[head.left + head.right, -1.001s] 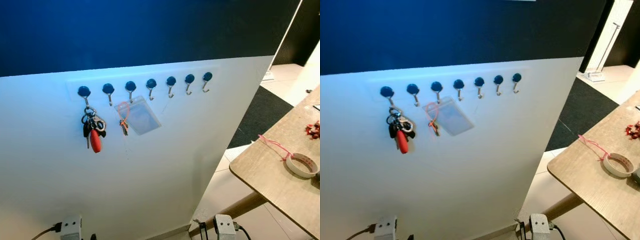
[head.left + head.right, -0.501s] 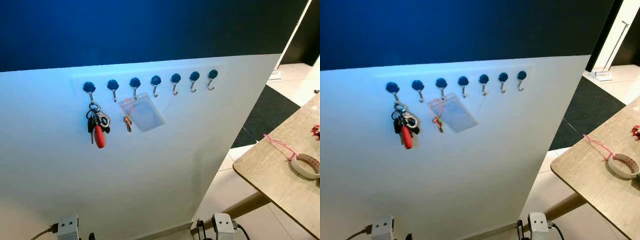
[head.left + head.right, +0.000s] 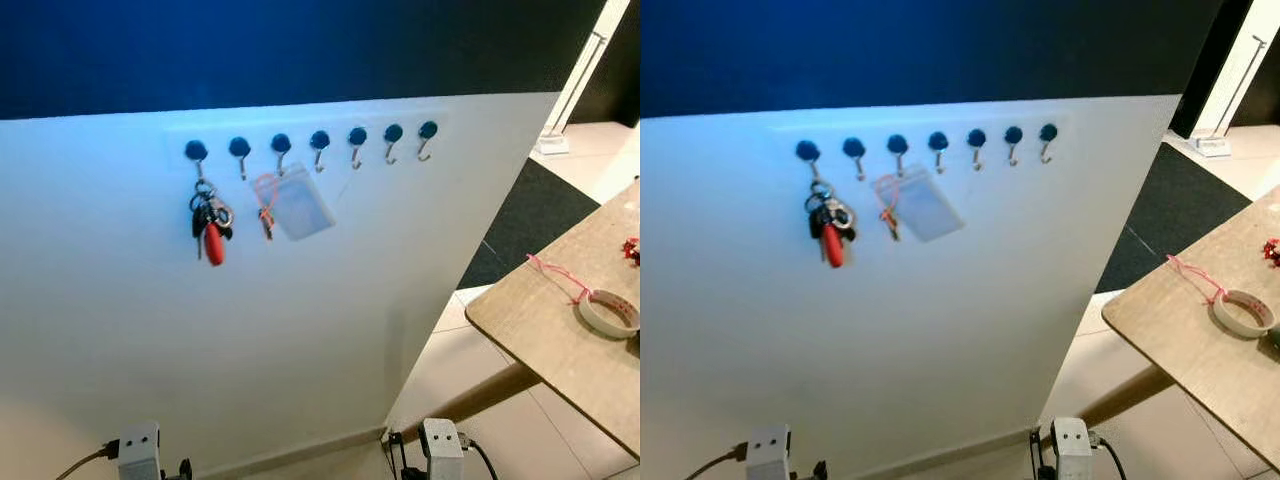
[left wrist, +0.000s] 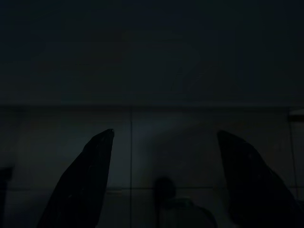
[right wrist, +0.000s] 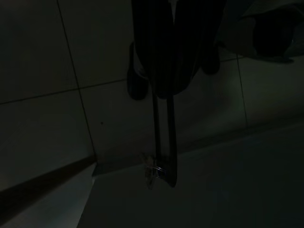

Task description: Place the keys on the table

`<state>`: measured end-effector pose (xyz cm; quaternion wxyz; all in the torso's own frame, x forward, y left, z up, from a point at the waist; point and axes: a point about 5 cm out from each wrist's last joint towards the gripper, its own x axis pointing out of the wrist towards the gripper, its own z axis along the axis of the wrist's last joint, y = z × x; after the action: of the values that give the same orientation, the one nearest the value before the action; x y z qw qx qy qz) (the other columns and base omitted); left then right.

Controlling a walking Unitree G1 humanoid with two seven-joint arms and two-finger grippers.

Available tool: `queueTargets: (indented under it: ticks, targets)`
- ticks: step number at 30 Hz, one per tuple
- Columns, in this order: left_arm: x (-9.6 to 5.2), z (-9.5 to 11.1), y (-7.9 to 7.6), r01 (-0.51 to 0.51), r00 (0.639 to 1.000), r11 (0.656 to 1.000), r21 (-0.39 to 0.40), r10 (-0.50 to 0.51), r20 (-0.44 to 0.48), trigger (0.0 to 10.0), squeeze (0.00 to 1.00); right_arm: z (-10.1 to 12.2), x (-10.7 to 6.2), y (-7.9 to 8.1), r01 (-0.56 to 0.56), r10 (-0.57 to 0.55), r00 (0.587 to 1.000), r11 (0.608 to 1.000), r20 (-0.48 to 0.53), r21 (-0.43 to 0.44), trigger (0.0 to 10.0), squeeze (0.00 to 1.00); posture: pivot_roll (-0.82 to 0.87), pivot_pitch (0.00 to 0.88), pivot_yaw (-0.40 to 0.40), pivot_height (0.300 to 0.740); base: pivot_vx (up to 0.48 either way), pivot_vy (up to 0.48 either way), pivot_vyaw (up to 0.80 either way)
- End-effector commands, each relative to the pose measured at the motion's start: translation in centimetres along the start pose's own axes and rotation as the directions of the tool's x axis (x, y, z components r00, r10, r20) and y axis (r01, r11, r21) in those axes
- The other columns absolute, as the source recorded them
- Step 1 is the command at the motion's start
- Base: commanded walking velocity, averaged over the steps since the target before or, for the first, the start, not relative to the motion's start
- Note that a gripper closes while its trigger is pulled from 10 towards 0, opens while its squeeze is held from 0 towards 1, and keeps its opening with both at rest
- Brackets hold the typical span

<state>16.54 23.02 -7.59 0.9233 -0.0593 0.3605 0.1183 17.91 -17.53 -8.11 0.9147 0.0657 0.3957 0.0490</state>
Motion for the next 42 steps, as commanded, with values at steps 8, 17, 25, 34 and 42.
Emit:
queueTargets:
  ticks: [8, 17, 25, 34, 42]
  targets:
    - [0.0, 0.2, -0.7, 0.024, 1.000, 1.000, 0.015, -0.024, 0.019, 10.0, 0.00, -0.3, -0.1, 0.1, 0.005, -0.005, 1.000, 1.000, 0.001, 0.009, 10.0, 0.00, 0.05, 0.076, -0.032, 0.740, -0.295, 0.000, 0.00]
    - [0.1, 0.3, -0.7, 0.026, 0.999, 0.999, 0.021, -0.027, 0.024, 10.0, 0.00, -0.6, -0.2, 0.2, 0.005, -0.005, 1.000, 1.000, -0.007, 0.009, 10.0, 0.00, 0.05, 0.079, -0.023, 0.740, -0.295, 0.000, 0.00]
    - [0.1, 0.5, -0.9, 0.035, 0.999, 0.999, 0.027, -0.036, 0.030, 10.0, 0.00, -0.6, -0.2, 0.2, 0.007, -0.007, 1.000, 1.000, -0.004, 0.015, 10.0, 0.00, 0.06, 0.085, -0.028, 0.740, -0.292, 0.000, 0.00]
    - [0.1, 0.6, -0.9, 0.032, 0.999, 0.999, 0.026, -0.033, 0.038, 10.0, 0.00, -0.5, -0.1, 0.3, 0.005, -0.005, 1.000, 1.000, -0.003, 0.012, 10.0, 0.00, 0.06, 0.084, -0.023, 0.740, -0.288, 0.000, 0.00]
    - [0.2, 0.9, -0.9, 0.032, 0.998, 0.999, 0.031, -0.034, 0.044, 10.0, 0.00, -0.3, 0.0, 0.4, 0.003, -0.003, 1.000, 1.000, 0.004, 0.015, 10.0, 0.00, 0.06, 0.081, -0.021, 0.740, -0.280, 0.000, 0.00]
